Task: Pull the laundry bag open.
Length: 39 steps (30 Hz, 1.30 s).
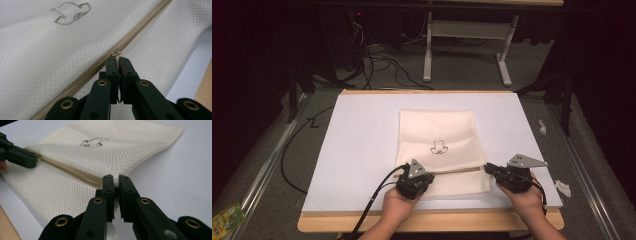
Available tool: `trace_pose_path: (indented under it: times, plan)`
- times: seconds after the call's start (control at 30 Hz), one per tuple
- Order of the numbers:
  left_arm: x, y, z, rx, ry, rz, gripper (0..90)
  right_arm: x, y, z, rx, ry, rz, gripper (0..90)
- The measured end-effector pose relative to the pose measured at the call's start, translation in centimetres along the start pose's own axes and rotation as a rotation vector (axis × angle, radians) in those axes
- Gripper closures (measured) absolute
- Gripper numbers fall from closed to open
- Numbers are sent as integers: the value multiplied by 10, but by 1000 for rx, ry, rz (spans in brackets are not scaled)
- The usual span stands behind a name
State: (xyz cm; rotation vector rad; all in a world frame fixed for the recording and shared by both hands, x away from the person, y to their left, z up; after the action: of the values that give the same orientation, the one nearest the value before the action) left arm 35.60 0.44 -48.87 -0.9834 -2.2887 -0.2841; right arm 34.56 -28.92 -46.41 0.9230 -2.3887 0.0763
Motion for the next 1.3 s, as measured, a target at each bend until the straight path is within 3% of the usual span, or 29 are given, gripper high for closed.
trace_pose_path:
  times: [0.3, 0.37, 0.47, 0.53, 0.6, 0.67, 0.73, 0.8, 1.0, 1.1, 1.2, 1.27, 1.3]
  plan:
    - [31, 36, 22, 37, 28, -46, 873, 3, -5, 3, -10, 1, 14, 851]
    - [35, 46, 32, 81, 25, -40, 873, 4, -7, 4, -13, 2, 21, 851]
    - [40, 62, 46, 202, 21, 4, 873, 6, -10, 6, -23, 5, 31, 851]
    - [48, 75, 44, 190, 6, -25, 873, 8, -13, 6, -27, 2, 43, 851]
    - [52, 81, 46, 208, -4, -9, 873, 11, -16, 6, -38, -6, 43, 850]
    - [48, 80, 50, 177, 23, -27, 873, 11, -13, 6, -39, -1, 37, 850]
    - [43, 82, 53, 185, 50, -14, 873, 9, -10, 6, -15, 10, 56, 850]
    - [41, 83, 53, 193, 50, -5, 873, 8, -11, 7, -16, 15, 52, 849]
    - [44, 75, 47, 163, 23, 4, 832, 11, -19, 15, -55, 27, 51, 821]
    - [52, 79, 42, 184, -40, -1, 600, 15, -24, 16, -71, -3, 45, 716]
    - [62, 90, 40, 224, -104, -46, 479, 22, -30, 15, -94, -44, 61, 581]
    - [69, 102, 41, 257, -142, -92, 422, 26, -36, 15, -97, -66, 106, 435]
    - [72, 106, 41, 267, -157, -112, 394, 31, -43, 16, -114, -78, 174, 329]
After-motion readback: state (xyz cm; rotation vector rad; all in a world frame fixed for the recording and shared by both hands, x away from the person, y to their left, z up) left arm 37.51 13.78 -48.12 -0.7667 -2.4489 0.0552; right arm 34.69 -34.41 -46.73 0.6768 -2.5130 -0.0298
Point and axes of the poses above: each handheld gripper's, and its own axes: x roughly backward along the jaws, z roughly out of its underside, y roughly to its left, the point moved 4 cm from there along -x, roughly forward along the jaws, and after that the axes turned 6 degrees about -z, right-handed, at the moved point
